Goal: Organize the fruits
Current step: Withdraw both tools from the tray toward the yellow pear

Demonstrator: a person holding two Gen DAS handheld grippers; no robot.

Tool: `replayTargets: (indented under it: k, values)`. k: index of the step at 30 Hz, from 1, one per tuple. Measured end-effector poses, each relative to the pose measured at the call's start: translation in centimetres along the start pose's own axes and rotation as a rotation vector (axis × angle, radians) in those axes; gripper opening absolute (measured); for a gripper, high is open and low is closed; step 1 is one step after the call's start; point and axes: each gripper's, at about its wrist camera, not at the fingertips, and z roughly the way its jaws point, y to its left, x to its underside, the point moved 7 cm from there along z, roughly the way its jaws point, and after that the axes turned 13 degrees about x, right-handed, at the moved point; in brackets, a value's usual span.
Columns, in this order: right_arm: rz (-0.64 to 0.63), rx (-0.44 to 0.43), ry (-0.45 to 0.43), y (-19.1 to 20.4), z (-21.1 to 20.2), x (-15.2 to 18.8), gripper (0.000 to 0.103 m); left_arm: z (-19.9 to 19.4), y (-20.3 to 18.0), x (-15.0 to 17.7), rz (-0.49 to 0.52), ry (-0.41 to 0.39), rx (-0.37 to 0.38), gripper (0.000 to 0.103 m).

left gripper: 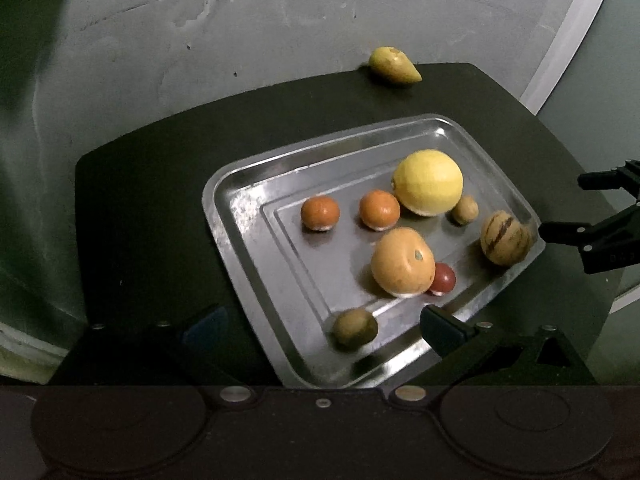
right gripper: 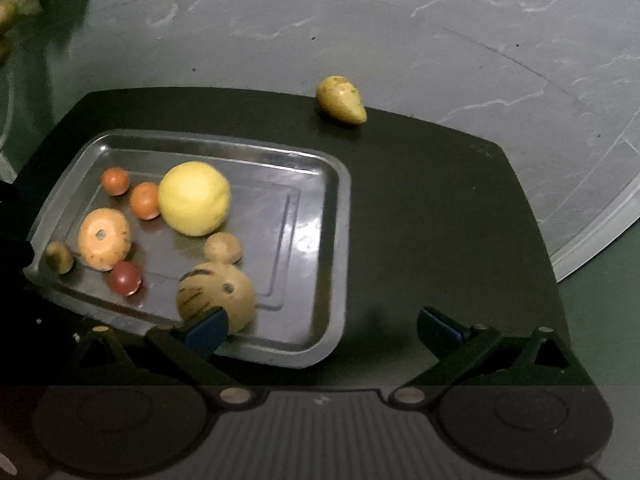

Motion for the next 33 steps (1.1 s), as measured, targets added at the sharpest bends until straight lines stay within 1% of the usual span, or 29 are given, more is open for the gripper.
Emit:
replayTargets:
  k: [7, 21, 25, 33]
  values:
    - [0.007, 0.012, -0.023, -1.4, 1.0, -1.2, 0.103, 1.0, 0.1, -2.5, 0.012, -0.018, -0.070, 0.102]
    - [0.016, 0.010, -0.043, -3.9, 3.9, -2.8, 0.103, 3.6, 0.0, -10.1, 0.059, -0.086, -0.173, 0.102]
    - [0.025, 0.011, -0.055, -4.8, 5.1, -3.4, 0.103, 4.7, -0.3, -12.2, 0.049, -0.110, -0.182, 0.102]
    - [0.033, -0.015, -0.100, -5.7, 7.7, -6.0, 0.103, 7.8, -1.9, -17.0, -0.001, -0.176, -0.156, 0.102]
